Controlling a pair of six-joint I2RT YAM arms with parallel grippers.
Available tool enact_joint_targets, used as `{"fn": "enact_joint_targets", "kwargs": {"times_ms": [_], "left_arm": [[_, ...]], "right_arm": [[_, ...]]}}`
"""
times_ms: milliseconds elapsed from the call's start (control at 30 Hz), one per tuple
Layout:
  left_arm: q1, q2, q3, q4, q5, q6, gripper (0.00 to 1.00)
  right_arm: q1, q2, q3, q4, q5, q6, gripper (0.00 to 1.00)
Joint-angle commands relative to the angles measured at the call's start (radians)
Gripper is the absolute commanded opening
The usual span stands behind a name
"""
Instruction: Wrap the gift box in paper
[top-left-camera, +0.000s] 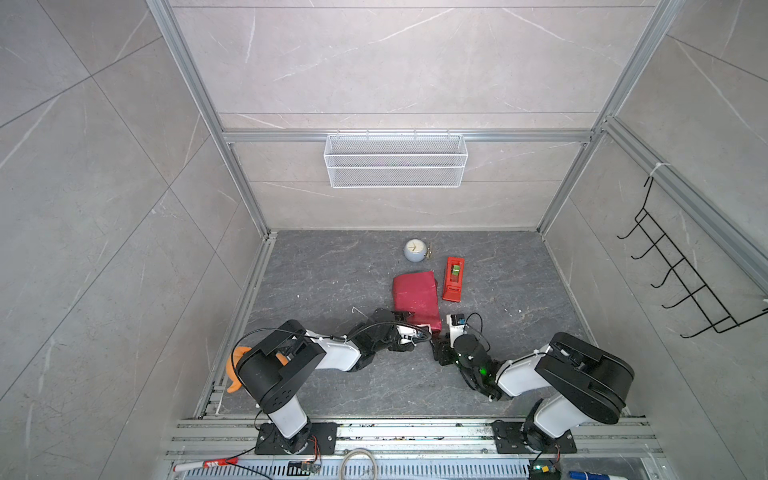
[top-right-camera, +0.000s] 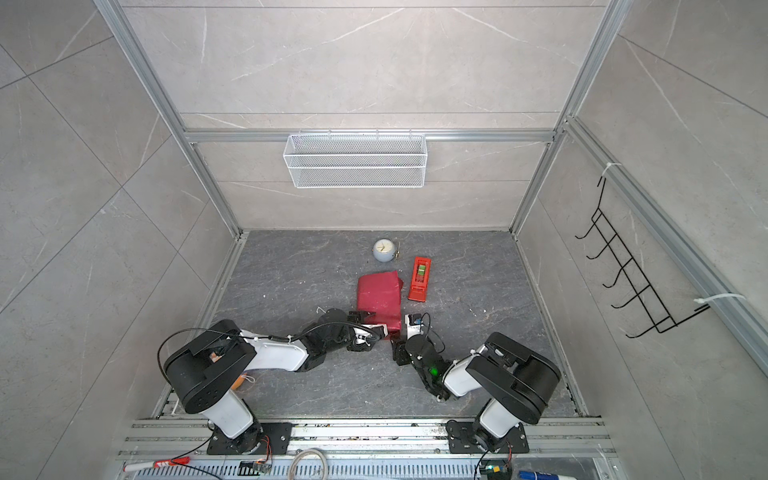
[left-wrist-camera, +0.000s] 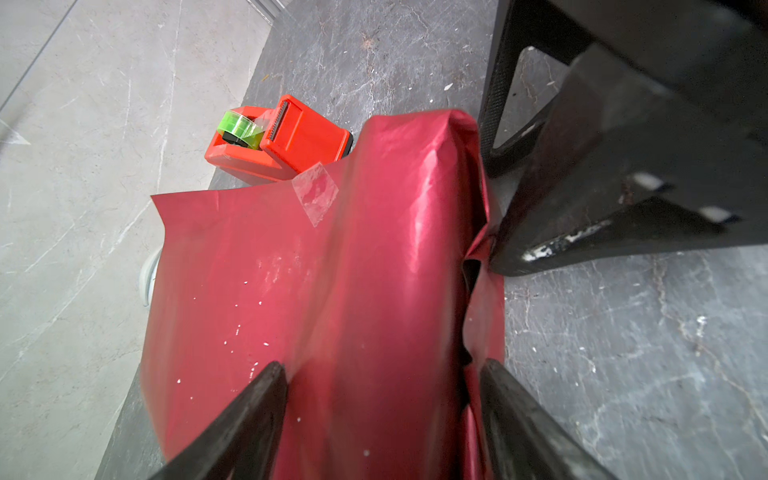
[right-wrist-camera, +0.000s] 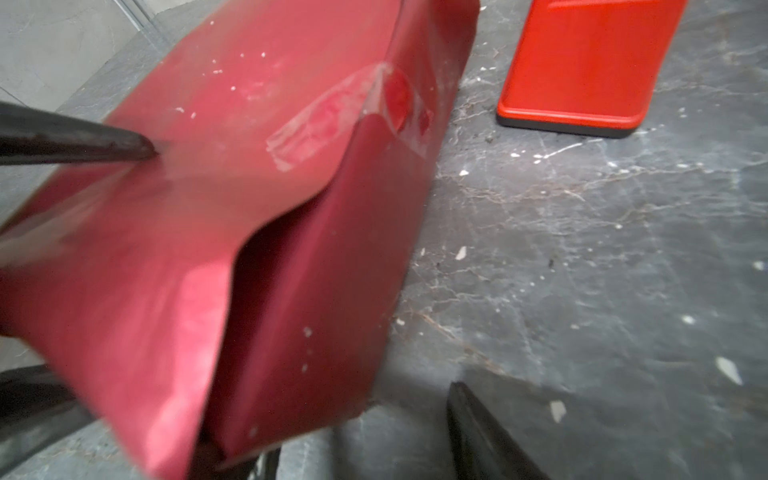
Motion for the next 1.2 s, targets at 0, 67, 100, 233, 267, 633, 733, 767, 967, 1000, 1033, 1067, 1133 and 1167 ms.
{"fn": "enact_joint_targets", "kwargs": {"times_ms": [0,67,100,233,267,633,733,767,967,1000,1033,1067,1133,1167], "left_arm": [[0.012,-0.006,0.009,-0.125,0.012,-0.013,0.78],[0.012,0.002,0.015,-0.134,0.006,-0.009,0.78],[0.012,0.004,0.016,-0.132,0.003,-0.007,0.78],[0.011,0.014,0.017,-0.132,-0.014,0.004,0.78],[0.012,0.017,0.018,-0.132,-0.023,0.007,0.78],[0.011,0.035,0.027,-0.146,-0.056,0.02,0.74],[0.012,0.038,0.019,-0.129,-0.056,0.018,0.71],[0.012,0.042,0.019,-0.125,-0.056,0.019,0.7],[0.013,0.044,0.008,-0.101,-0.054,0.02,0.68],[0.012,0.043,0.009,-0.101,-0.053,0.019,0.68],[0.014,0.044,0.01,-0.1,-0.052,0.019,0.67],[0.015,0.045,0.009,-0.098,-0.053,0.018,0.67],[0.017,0.046,0.006,-0.084,-0.053,0.015,0.67],[0.019,0.046,0.003,-0.077,-0.053,0.014,0.66]], "right_arm": [[-0.004,0.018,0.036,-0.001,-0.025,0.014,0.63],[-0.004,0.018,0.039,0.008,-0.031,0.026,0.62],[-0.004,0.018,0.038,0.013,-0.031,0.033,0.62],[-0.004,0.011,0.03,0.026,-0.03,0.052,0.61],[-0.005,0.008,0.029,0.03,-0.032,0.056,0.61],[-0.004,0.026,0.017,0.085,-0.051,0.115,0.59],[-0.005,0.021,0.012,0.076,-0.049,0.115,0.59],[-0.005,0.017,0.006,0.074,-0.048,0.113,0.59],[-0.01,-0.075,-0.033,-0.014,-0.037,0.09,0.61],[-0.013,-0.103,-0.038,-0.048,-0.04,0.081,0.62],[-0.016,-0.134,-0.041,-0.085,-0.039,0.074,0.63],[-0.02,-0.161,-0.044,-0.117,-0.042,0.066,0.63],[-0.034,-0.227,-0.048,-0.191,-0.061,0.052,0.64],[-0.04,-0.259,-0.051,-0.223,-0.069,0.049,0.65]]}}
